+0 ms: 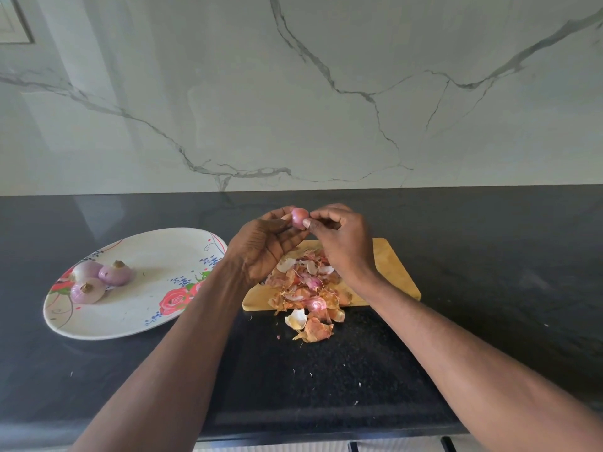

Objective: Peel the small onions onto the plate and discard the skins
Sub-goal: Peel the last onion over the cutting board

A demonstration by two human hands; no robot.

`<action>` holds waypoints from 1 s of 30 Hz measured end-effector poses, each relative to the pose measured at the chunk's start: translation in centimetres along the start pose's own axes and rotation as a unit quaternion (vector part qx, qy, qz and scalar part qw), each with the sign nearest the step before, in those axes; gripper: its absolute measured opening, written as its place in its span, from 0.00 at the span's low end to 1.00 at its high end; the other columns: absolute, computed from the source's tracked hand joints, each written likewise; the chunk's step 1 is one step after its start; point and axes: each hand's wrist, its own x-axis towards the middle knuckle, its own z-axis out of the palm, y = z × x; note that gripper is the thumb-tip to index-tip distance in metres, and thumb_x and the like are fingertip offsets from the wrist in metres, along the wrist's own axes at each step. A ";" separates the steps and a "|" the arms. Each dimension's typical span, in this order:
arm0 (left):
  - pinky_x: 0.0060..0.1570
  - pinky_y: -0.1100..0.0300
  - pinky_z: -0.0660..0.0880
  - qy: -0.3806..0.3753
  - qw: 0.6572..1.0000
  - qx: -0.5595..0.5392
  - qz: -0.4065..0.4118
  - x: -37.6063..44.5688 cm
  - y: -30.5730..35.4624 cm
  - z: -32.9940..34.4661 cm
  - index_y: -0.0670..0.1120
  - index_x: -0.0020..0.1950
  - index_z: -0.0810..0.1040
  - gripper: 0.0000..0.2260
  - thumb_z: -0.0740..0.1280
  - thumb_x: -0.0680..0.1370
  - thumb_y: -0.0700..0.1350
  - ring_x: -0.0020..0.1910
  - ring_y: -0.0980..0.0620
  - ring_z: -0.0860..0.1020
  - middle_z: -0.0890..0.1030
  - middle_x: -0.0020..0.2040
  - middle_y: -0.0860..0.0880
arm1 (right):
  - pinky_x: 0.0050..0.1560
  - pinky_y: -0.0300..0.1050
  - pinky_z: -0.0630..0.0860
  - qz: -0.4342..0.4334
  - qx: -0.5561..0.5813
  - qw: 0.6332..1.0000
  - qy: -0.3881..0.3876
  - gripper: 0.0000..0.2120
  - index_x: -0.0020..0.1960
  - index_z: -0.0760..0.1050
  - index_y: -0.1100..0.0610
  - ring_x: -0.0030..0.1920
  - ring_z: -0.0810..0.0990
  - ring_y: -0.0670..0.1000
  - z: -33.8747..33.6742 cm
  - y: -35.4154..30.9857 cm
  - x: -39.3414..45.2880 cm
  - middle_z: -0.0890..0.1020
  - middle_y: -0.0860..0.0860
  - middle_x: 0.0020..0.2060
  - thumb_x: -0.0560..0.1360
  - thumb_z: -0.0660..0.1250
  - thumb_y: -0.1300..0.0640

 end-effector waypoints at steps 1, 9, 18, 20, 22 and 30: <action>0.50 0.56 0.83 -0.001 1.000 0.004 0.001 0.0 0.0 0.0 0.36 0.58 0.77 0.11 0.57 0.83 0.31 0.48 0.46 0.84 0.84 0.50 0.39 | 0.43 0.30 0.76 -0.010 -0.009 1.000 0.004 0.08 0.48 0.85 0.60 0.44 0.81 0.44 0.0 0.1 0.0 0.83 0.49 0.43 0.72 0.77 0.57; 0.45 0.59 0.83 0.016 0.999 0.039 0.011 0.3 -0.3 0.2 0.37 0.56 0.79 0.09 0.62 0.80 0.31 0.44 0.49 0.84 0.84 0.47 0.41 | 0.36 0.32 0.75 -0.084 -0.062 0.995 -0.002 0.04 0.42 0.81 0.62 0.36 0.76 0.44 0.3 0.0 -0.5 0.80 0.50 0.39 0.76 0.72 0.63; 0.51 0.55 0.83 0.024 1.000 0.007 0.008 0.1 -0.1 0.4 0.35 0.55 0.78 0.08 0.60 0.81 0.31 0.47 0.44 0.85 0.84 0.47 0.38 | 0.37 0.40 0.74 -0.042 -0.065 0.997 0.015 0.04 0.42 0.77 0.61 0.37 0.75 0.47 -0.4 0.2 0.0 0.79 0.51 0.38 0.75 0.70 0.66; 0.53 0.53 0.83 0.027 1.000 -0.002 0.008 0.1 0.0 0.3 0.35 0.55 0.78 0.08 0.61 0.81 0.31 0.49 0.42 0.84 0.84 0.48 0.37 | 0.41 0.38 0.78 -0.034 -0.058 0.998 0.016 0.07 0.52 0.81 0.61 0.42 0.78 0.45 -0.6 0.1 0.1 0.81 0.51 0.45 0.75 0.69 0.68; 0.53 0.54 0.82 0.027 1.000 0.006 0.012 0.0 0.0 0.3 0.36 0.54 0.79 0.07 0.63 0.79 0.32 0.48 0.45 0.84 0.84 0.47 0.39 | 0.44 0.35 0.80 -0.046 -0.039 0.998 0.010 0.10 0.57 0.82 0.62 0.44 0.81 0.44 -0.6 -0.1 0.0 0.84 0.50 0.47 0.77 0.70 0.65; 0.48 0.56 0.83 0.050 0.998 0.024 0.006 0.1 0.1 0.1 0.38 0.53 0.81 0.07 0.67 0.76 0.31 0.42 0.50 0.85 0.86 0.44 0.42 | 0.39 0.33 0.78 -0.005 0.028 0.999 -0.033 0.05 0.49 0.86 0.60 0.40 0.84 0.43 -0.6 -0.6 -0.2 0.87 0.48 0.40 0.75 0.73 0.60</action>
